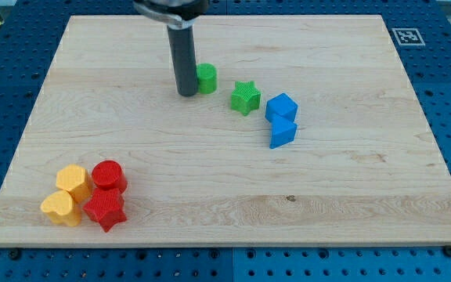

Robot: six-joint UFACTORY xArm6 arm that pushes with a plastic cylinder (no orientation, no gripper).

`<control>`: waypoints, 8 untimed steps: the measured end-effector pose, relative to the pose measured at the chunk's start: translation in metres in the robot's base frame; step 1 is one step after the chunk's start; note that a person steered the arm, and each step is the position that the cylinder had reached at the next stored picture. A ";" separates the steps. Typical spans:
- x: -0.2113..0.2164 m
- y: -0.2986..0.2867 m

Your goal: Slightly push the green circle upwards

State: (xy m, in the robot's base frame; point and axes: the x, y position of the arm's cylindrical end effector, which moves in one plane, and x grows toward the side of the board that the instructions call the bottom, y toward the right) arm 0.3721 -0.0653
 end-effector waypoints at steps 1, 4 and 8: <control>-0.023 0.000; 0.038 0.038; -0.008 -0.028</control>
State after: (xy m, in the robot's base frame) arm 0.3646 -0.0930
